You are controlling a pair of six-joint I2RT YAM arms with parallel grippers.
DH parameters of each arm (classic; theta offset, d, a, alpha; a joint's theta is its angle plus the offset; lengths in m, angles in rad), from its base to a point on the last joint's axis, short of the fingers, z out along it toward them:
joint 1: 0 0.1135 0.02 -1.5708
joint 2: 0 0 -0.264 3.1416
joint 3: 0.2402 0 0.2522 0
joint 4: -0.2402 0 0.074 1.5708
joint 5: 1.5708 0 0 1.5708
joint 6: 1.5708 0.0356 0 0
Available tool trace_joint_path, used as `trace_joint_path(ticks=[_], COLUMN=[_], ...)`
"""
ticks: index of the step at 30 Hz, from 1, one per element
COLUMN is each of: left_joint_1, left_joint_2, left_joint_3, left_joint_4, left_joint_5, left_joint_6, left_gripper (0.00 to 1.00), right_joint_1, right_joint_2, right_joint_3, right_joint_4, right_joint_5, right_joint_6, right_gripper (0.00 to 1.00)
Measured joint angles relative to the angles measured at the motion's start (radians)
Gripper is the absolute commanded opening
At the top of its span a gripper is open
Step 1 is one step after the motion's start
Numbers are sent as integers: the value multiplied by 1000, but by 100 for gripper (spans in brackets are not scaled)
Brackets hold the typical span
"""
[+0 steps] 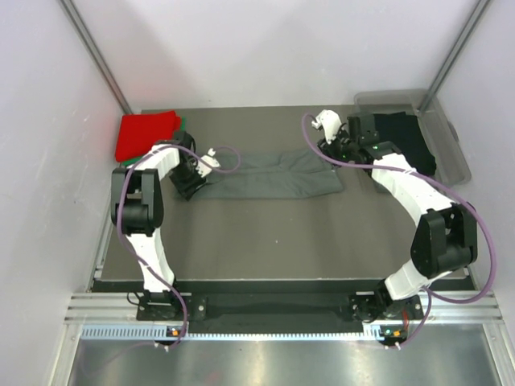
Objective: Fold and stack the t-shirts
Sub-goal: Fold the tshirt
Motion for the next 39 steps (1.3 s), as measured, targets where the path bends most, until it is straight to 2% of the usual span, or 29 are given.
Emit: trace_joint_path(ticks=[1, 4, 9, 12, 19, 23, 30, 34, 39], left_joint_1=[0, -3, -14, -49, -314, -415, -569, -583, -582], left_joint_2=[16, 48, 56, -6, -311, -381, -434, -452, -457], left_joint_3=[17, 64, 89, 24, -147, -223, -345, -347, -347], left_joint_4=[-19, -48, -105, -141, -332, -422, -480, -489, -490], left_joint_5=[-7, -13, 6, 8, 20, 36, 108, 151, 200], left_joint_6=[-2, -11, -10, -14, -103, -171, -277, -298, -305], left_gripper=[34, 0, 0, 0, 0, 0, 0, 0, 0], right_joint_1=[0, 0, -3, -10, -16, -16, -16, -17, -39], right_joint_2=[0, 0, -3, 1, 79, 95, 91, 115, 274], right_joint_3=[-7, -25, -55, -60, -31, -24, -26, -21, 99], right_joint_4=[1, -1, 10, 11, -14, -58, -103, -119, -163], right_joint_5=[0, 7, 51, 75, 98, 95, 98, 97, 76], right_joint_6=[1, 3, 3, 4, 24, 40, 57, 80, 140], right_gripper=[41, 41, 41, 41, 41, 41, 45, 46, 48])
